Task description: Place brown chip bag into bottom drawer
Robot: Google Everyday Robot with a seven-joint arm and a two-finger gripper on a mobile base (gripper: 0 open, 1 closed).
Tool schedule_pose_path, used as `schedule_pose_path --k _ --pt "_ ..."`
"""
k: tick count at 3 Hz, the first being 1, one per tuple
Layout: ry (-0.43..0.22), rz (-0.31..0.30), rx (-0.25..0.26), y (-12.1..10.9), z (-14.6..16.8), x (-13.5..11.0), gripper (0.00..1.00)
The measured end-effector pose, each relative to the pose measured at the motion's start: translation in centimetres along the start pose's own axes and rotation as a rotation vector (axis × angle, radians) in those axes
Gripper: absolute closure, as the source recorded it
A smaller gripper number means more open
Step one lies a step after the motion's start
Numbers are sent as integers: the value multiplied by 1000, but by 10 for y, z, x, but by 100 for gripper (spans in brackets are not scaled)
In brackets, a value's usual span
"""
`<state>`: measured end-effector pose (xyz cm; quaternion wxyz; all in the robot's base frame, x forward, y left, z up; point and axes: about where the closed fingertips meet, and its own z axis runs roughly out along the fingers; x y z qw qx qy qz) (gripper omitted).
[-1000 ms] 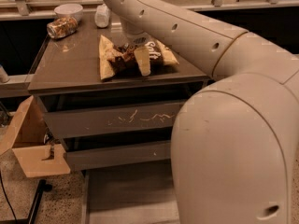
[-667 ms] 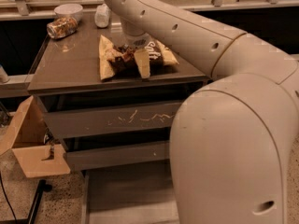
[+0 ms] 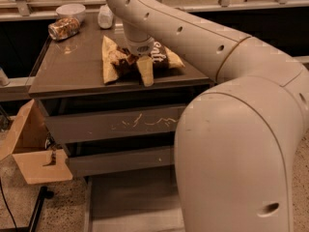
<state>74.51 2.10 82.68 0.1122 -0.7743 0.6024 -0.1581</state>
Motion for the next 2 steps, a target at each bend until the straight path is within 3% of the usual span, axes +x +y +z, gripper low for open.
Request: schedule_pose_path --k 2 --pt "0 -1 0 0 -1 0 74"
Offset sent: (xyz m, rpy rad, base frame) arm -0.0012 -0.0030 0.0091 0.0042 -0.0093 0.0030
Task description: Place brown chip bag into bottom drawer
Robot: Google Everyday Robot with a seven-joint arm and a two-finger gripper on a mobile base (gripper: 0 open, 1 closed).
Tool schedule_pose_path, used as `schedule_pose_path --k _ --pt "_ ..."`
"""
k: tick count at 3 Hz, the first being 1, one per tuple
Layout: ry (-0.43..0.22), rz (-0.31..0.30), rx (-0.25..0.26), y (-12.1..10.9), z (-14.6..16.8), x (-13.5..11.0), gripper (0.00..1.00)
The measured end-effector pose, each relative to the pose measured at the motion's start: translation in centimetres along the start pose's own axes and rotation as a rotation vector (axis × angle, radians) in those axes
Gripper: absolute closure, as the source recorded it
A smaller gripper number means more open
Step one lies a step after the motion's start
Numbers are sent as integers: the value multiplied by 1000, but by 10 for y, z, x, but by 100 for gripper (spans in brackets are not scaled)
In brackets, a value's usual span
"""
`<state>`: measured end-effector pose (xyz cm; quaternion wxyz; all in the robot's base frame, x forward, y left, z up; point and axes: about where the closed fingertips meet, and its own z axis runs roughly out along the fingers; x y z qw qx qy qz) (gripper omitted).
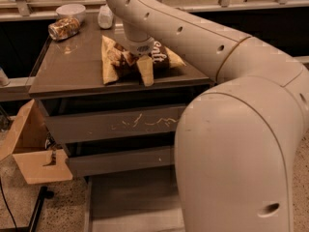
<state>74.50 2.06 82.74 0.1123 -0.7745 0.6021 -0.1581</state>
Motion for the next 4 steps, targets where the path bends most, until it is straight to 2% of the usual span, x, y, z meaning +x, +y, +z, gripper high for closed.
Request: schedule_pose_path --k 1,2,3,4 --pt "-2 -12 -2 -3 -17 5 95" --pt "1 -26 -6 -7 -40 10 100" --pt "18 -29 25 -11 -80 22 100" --pt "18 -29 25 -11 -80 22 100"
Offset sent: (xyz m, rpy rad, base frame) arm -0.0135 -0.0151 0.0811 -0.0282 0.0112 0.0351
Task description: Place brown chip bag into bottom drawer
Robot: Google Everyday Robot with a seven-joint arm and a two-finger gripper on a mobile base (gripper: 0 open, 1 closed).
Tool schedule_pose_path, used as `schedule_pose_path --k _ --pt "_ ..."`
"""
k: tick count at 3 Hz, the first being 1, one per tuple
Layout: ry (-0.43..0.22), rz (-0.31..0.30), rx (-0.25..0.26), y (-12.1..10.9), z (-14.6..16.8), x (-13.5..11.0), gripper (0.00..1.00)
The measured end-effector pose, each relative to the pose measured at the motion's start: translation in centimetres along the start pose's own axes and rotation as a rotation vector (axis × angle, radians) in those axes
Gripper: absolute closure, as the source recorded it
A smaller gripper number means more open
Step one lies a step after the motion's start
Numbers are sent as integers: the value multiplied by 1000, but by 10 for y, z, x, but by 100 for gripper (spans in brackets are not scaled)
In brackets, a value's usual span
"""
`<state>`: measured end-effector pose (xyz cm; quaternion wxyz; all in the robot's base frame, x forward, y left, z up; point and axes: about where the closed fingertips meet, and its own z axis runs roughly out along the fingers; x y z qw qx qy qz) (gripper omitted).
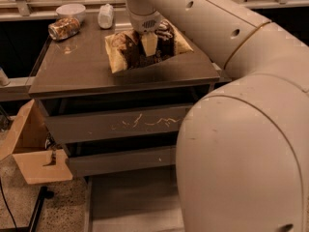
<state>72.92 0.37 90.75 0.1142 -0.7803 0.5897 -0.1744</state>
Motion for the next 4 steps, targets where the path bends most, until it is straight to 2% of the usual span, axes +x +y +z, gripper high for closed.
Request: schedule_pose_path --k 1,2,3,4 --pt "-13 0 19 1 -17 1 100" --pt "-57 30 35 13 -43 5 100" --pt "-123 89 34 33 -60 8 100" --pt "-192 173 1 66 -75 5 100"
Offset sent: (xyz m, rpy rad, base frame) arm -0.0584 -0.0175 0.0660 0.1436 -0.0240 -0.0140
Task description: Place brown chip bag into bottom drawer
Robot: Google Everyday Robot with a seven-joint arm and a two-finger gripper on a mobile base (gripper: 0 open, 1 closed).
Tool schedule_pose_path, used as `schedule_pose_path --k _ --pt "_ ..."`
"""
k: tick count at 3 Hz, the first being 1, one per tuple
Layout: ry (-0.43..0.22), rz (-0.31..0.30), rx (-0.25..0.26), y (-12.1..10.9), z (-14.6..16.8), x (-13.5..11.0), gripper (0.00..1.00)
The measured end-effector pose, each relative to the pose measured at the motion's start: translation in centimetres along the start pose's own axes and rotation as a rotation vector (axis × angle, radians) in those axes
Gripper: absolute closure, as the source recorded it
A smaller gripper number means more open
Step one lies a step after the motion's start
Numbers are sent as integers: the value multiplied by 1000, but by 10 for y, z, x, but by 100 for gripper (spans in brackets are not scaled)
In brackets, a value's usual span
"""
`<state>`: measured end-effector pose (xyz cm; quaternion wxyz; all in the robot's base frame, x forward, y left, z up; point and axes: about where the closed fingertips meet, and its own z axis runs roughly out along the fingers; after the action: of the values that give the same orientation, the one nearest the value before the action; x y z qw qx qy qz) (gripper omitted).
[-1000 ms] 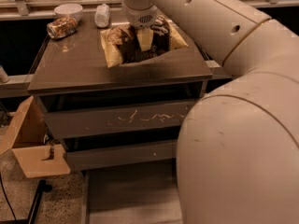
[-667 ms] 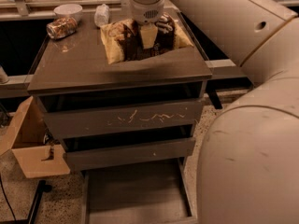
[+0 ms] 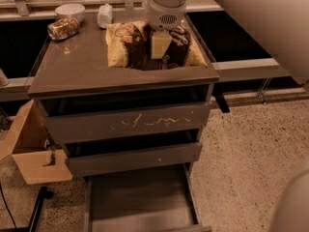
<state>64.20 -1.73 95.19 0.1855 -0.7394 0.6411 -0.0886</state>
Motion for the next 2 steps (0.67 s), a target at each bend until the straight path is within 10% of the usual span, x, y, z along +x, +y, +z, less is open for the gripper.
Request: schedule_pose_path --k 2 --pt "-26 34 -28 26 -15 -11 100"
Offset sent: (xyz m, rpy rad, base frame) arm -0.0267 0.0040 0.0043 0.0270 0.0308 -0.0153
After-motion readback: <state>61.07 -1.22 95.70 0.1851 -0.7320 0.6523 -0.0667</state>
